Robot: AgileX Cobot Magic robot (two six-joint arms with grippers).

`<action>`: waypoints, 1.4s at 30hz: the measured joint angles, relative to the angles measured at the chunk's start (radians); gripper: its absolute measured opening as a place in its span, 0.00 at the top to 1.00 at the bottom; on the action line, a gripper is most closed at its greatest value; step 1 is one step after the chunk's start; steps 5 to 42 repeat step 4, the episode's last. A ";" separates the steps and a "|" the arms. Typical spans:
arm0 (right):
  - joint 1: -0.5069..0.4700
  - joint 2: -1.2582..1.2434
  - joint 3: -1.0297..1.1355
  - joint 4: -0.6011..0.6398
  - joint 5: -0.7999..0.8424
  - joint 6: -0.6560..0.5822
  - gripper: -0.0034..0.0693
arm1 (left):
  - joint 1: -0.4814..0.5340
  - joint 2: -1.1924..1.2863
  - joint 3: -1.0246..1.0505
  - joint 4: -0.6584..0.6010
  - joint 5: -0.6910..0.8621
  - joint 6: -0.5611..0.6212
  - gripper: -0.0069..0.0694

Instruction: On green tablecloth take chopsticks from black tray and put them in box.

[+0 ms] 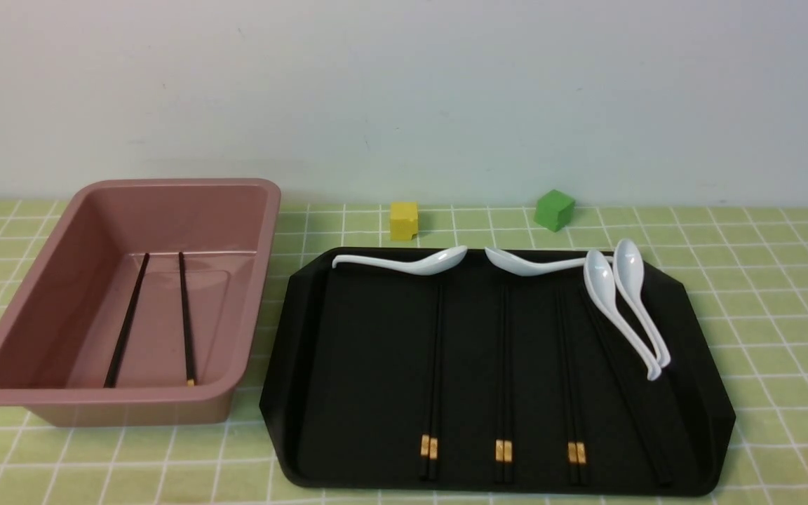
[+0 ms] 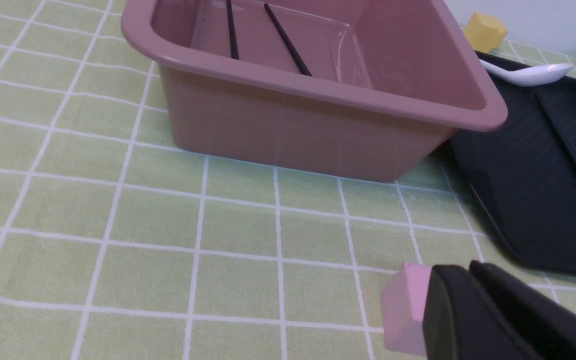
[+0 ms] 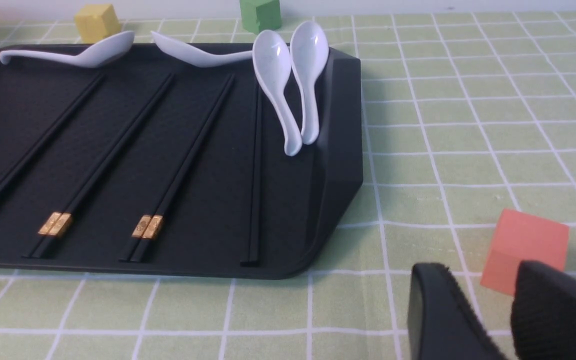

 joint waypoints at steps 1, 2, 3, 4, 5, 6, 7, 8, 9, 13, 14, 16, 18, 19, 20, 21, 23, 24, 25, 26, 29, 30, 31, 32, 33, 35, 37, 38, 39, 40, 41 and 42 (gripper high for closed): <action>0.000 0.000 0.000 0.000 0.000 0.000 0.62 | 0.000 0.000 0.000 0.000 0.000 0.000 0.86; 0.000 0.000 0.000 0.000 0.000 0.000 0.62 | 0.000 0.000 0.000 0.000 0.000 0.000 0.86; 0.000 0.000 0.000 0.000 0.000 0.000 0.62 | 0.000 0.000 0.000 0.000 0.000 0.000 0.86; 0.000 0.000 0.000 0.000 0.000 0.000 0.62 | 0.000 0.000 0.000 0.000 0.000 0.000 0.86; 0.000 0.000 0.000 0.000 0.000 0.000 0.62 | 0.000 0.000 0.000 0.000 0.000 0.000 0.86; 0.000 0.000 0.000 0.000 0.000 0.000 0.62 | 0.000 0.000 0.000 0.000 0.000 0.000 0.86; 0.000 0.000 0.000 0.000 0.000 0.000 0.62 | 0.000 0.000 0.000 0.000 0.000 0.000 0.86; 0.000 0.000 0.000 0.000 0.000 0.000 0.62 | 0.000 0.000 0.000 0.000 0.000 0.000 0.86; 0.000 0.000 0.000 0.000 0.000 0.000 0.62 | 0.000 0.000 0.000 0.000 0.000 0.000 0.86; 0.000 0.000 0.000 0.000 0.000 0.000 0.62 | 0.000 0.000 0.000 0.000 0.000 0.000 0.86; 0.000 0.000 0.000 0.000 0.000 0.000 0.62 | 0.000 0.000 0.000 0.000 0.000 0.000 0.86; 0.000 0.000 0.000 0.000 0.000 0.000 0.62 | 0.000 0.000 0.000 0.000 0.000 0.000 0.86; 0.000 0.000 0.000 0.000 0.000 0.000 0.62 | 0.000 0.000 0.000 0.000 0.000 0.000 0.86; 0.000 0.000 0.000 0.000 0.000 0.000 0.62 | 0.000 0.000 0.000 0.000 0.000 0.000 0.86; 0.000 0.000 0.000 0.000 0.000 0.000 0.62 | 0.000 0.000 0.000 0.000 0.000 0.000 0.86; 0.000 0.000 0.000 0.000 0.000 0.000 0.62 | 0.000 0.000 0.000 0.000 0.000 0.000 0.86; 0.000 0.000 0.000 0.000 0.000 0.000 0.62 | 0.000 0.000 0.000 0.000 0.000 0.000 0.86; 0.000 0.000 0.000 0.000 0.000 0.000 0.62 | 0.000 0.000 0.000 0.000 0.000 0.000 0.86; 0.000 0.000 0.000 0.000 0.000 0.000 0.62 | 0.000 0.000 0.000 0.000 0.000 0.000 0.86; 0.000 0.000 0.000 0.000 0.000 0.000 0.62 | 0.000 0.000 0.000 0.000 0.000 0.000 0.86; 0.000 0.000 0.000 0.000 0.000 0.000 0.62 | 0.000 0.000 0.000 0.000 0.000 0.000 0.86; 0.000 0.000 0.000 0.000 0.000 0.000 0.62 | 0.000 0.000 0.000 0.000 0.000 0.000 0.86; 0.000 0.000 0.000 0.000 0.000 0.000 0.62 | 0.000 0.000 0.000 0.000 0.000 0.000 0.86; 0.000 0.000 0.000 0.000 0.000 0.000 0.62 | 0.000 0.000 0.000 0.000 0.000 0.000 0.86; 0.000 0.000 0.000 0.000 0.000 0.000 0.62 | 0.000 0.000 0.000 0.000 0.000 0.000 0.86; 0.000 0.000 0.000 0.000 0.000 0.000 0.62 | 0.000 0.000 0.000 0.000 0.000 0.000 0.86; 0.000 0.000 0.000 0.000 0.000 0.000 0.62 | 0.000 0.000 0.000 0.000 0.000 0.000 0.86; 0.000 0.000 0.000 0.000 0.000 0.000 0.62 | 0.000 0.000 0.000 0.000 0.000 0.000 0.86; 0.000 0.000 0.000 0.000 0.000 0.000 0.62 | 0.000 0.000 0.000 0.000 0.000 0.000 0.86; 0.000 0.000 0.000 0.000 0.000 0.000 0.62 | 0.000 0.000 0.000 0.000 0.000 0.000 0.86; 0.000 0.000 0.000 0.000 0.000 0.000 0.62 | 0.000 0.000 0.000 0.000 0.000 0.000 0.86; 0.000 0.000 0.000 0.000 0.000 0.000 0.62 | 0.000 0.000 0.000 0.000 0.000 0.000 0.86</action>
